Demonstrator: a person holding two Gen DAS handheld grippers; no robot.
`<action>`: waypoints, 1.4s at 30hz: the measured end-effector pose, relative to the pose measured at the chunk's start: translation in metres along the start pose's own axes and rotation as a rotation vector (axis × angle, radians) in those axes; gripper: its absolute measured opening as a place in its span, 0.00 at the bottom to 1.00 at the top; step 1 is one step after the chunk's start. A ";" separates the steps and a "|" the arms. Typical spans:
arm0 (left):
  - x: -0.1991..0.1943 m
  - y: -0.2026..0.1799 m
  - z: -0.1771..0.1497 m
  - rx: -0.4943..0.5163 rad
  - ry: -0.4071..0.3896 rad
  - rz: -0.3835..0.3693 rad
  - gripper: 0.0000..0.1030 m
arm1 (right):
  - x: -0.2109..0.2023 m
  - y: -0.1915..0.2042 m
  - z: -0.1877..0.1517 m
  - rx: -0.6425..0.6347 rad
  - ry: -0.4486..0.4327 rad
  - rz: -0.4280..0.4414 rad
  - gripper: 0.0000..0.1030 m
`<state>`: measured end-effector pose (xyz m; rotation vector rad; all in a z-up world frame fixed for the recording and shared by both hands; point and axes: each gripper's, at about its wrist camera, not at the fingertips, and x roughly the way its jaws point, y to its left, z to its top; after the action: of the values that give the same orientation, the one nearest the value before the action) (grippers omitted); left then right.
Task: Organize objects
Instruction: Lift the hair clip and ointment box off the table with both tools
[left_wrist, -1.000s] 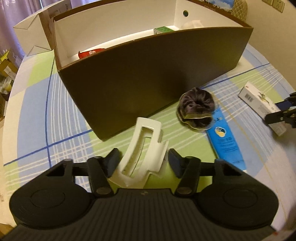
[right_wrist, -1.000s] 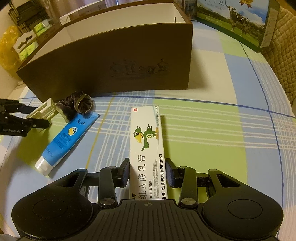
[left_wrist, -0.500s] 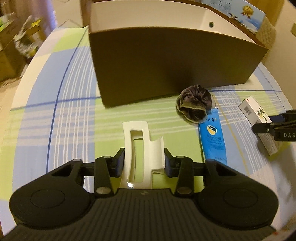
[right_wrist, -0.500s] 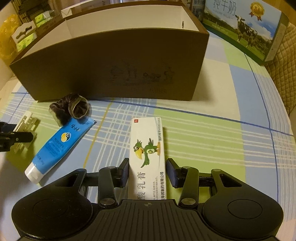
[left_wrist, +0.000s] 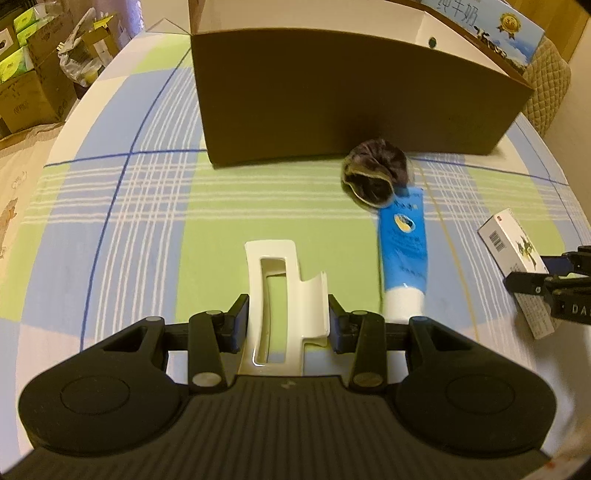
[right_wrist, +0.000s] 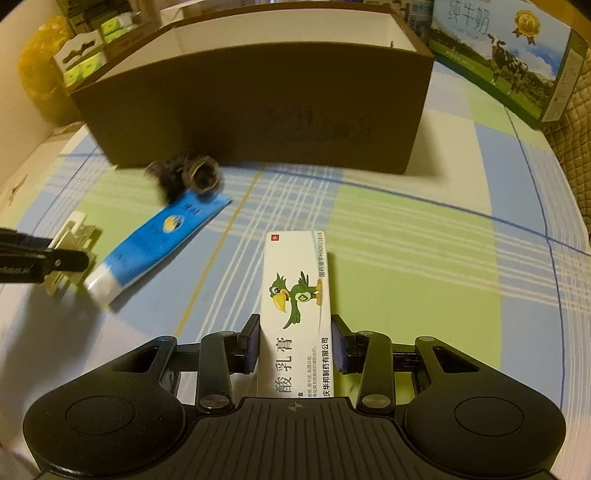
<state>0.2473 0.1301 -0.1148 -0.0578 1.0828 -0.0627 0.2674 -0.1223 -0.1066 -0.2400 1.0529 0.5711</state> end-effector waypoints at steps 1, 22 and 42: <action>-0.001 -0.002 -0.002 0.002 0.003 -0.002 0.35 | -0.001 0.002 -0.002 -0.003 0.004 0.006 0.34; -0.010 -0.028 -0.019 0.020 0.035 -0.001 0.35 | -0.007 0.012 -0.011 -0.078 0.020 0.010 0.35; -0.027 -0.024 -0.015 0.017 0.019 -0.005 0.35 | -0.020 -0.004 -0.010 0.049 0.028 0.106 0.34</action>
<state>0.2210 0.1077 -0.0965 -0.0448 1.1012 -0.0772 0.2546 -0.1364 -0.0938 -0.1503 1.1104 0.6378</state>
